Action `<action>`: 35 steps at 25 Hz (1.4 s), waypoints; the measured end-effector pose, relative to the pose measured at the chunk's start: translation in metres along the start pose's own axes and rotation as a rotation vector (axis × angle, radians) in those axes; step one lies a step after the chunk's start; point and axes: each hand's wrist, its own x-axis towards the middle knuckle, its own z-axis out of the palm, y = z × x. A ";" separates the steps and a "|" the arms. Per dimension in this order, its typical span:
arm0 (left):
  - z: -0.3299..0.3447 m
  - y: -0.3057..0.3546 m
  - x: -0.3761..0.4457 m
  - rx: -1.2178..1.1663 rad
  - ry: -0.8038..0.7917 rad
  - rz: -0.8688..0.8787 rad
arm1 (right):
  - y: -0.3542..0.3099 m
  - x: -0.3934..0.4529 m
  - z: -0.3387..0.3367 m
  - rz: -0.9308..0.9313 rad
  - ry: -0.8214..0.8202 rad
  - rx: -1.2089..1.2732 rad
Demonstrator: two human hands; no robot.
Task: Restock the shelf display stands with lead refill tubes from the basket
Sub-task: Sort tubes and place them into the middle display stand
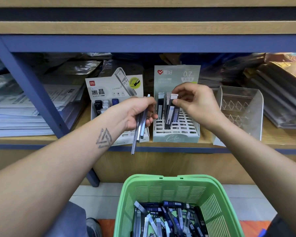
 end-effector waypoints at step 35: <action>0.000 -0.002 -0.013 -0.071 -0.278 0.089 | -0.006 -0.001 0.012 0.176 -0.066 0.066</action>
